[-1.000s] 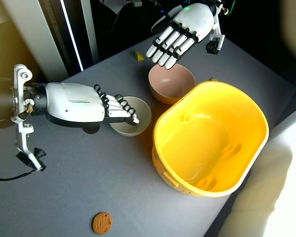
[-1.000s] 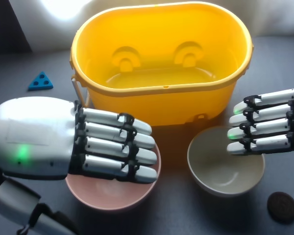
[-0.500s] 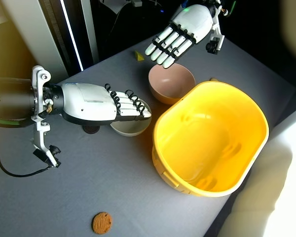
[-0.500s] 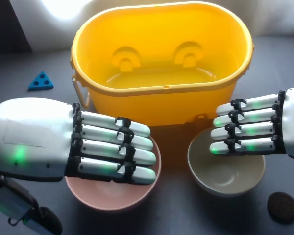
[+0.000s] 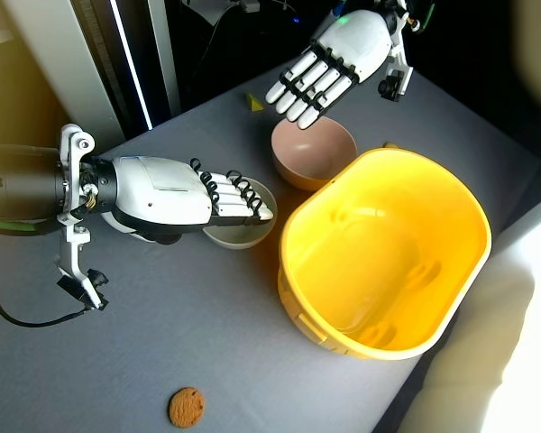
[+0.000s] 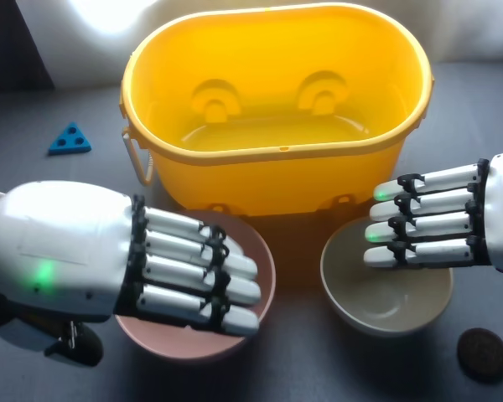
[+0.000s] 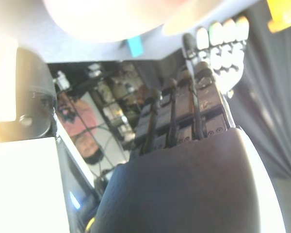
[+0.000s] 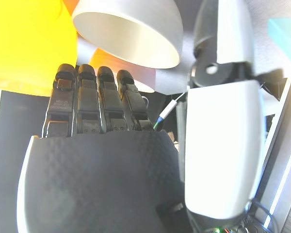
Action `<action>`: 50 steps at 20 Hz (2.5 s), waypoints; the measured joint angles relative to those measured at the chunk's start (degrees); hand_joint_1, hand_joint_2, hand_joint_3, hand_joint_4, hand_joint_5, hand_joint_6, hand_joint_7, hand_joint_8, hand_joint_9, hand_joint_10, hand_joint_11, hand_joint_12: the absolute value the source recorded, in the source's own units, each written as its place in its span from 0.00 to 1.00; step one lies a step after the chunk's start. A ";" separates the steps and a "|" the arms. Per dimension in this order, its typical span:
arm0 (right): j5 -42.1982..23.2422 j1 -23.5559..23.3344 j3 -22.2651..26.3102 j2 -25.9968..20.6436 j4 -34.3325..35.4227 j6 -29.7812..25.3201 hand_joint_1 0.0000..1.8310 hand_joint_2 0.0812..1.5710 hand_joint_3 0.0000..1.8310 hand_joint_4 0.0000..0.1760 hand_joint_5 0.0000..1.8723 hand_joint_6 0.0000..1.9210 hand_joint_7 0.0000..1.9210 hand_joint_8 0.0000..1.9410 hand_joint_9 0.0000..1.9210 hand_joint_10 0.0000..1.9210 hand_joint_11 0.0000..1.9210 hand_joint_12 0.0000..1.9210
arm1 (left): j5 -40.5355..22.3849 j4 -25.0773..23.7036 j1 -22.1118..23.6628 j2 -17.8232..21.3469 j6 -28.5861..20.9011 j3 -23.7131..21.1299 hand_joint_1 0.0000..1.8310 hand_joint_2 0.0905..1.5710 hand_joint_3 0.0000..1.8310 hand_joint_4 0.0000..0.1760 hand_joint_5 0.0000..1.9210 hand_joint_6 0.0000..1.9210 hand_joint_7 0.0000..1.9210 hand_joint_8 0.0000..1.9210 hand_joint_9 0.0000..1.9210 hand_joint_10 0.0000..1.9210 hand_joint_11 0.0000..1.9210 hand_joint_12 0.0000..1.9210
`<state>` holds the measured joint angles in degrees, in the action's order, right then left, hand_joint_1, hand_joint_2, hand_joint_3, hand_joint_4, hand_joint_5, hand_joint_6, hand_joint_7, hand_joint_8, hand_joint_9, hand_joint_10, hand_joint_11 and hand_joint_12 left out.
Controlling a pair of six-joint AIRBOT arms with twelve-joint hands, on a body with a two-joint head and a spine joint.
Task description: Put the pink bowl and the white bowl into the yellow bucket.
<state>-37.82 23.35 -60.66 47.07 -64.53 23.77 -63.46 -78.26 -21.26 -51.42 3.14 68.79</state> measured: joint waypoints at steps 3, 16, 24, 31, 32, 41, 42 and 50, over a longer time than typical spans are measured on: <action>0.37 0.00 -0.09 0.96 -0.02 -0.02 0.63 0.56 0.01 0.00 0.00 0.00 0.00 0.00 0.00 0.00 0.00 0.00 | 0.72 0.72 -0.42 -0.94 0.02 0.74 0.66 0.59 0.00 0.00 0.02 0.00 0.01 0.00 0.01 0.00 0.00 0.25; 2.08 2.51 -0.09 2.47 0.11 -1.20 0.62 0.59 0.01 0.00 0.00 0.00 0.00 0.00 0.00 0.00 0.00 0.00 | 4.74 -0.07 -3.32 -4.85 0.70 6.73 0.67 0.63 0.00 0.00 0.02 0.00 0.02 0.00 0.01 0.00 0.00 0.22; 3.37 2.49 -1.66 5.14 2.54 -1.20 0.63 0.59 0.00 0.00 0.00 0.00 0.00 0.00 0.00 0.00 0.00 0.00 | 4.63 -0.74 -5.16 -5.70 1.16 8.35 0.69 0.62 0.00 0.00 0.02 0.00 0.01 0.00 0.01 0.00 0.00 0.24; 4.26 2.51 -2.34 5.95 3.48 -1.20 0.63 0.59 0.00 0.00 0.01 0.00 0.00 0.00 0.00 0.00 0.01 0.01 | 4.92 -0.79 -5.42 -6.32 1.31 8.33 0.69 0.63 0.00 0.00 0.03 0.00 0.03 0.00 0.02 0.00 0.00 0.29; 4.26 2.51 -2.34 5.95 3.52 -1.22 0.65 0.59 0.00 0.00 0.02 0.01 0.00 0.00 0.00 0.00 0.01 0.01 | 4.92 -0.83 -5.44 -6.36 1.33 8.33 0.70 0.63 0.00 0.00 0.04 0.00 0.04 0.00 0.02 0.00 0.00 0.30; 4.13 2.19 -1.55 5.31 1.86 -5.75 0.64 0.59 0.00 0.00 0.02 0.00 0.00 0.00 0.00 0.00 0.00 0.08 | 5.16 -0.85 -5.42 -6.36 1.51 8.33 0.72 0.63 0.00 0.00 0.04 0.01 0.04 0.01 0.02 0.01 0.00 0.28; 3.96 2.19 -0.83 4.83 1.66 -5.84 0.63 0.59 0.00 0.00 0.02 0.00 0.00 0.00 0.00 0.00 0.00 0.09 | 5.20 -1.01 -5.42 -6.36 1.51 8.33 0.72 0.63 0.00 0.00 0.05 0.01 0.04 0.00 0.02 0.00 0.00 0.27; 2.47 2.27 -0.63 4.44 0.48 -4.96 0.62 0.60 0.00 0.00 0.02 0.00 0.00 0.00 0.00 0.00 0.00 0.06 | 5.18 -1.18 -5.84 -6.36 1.57 8.33 0.72 0.64 0.00 0.00 0.06 0.01 0.04 0.00 0.01 0.00 0.00 0.27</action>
<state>-35.35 25.63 -61.30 51.51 -64.05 18.81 -58.28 -79.44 -27.09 -57.78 4.71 77.12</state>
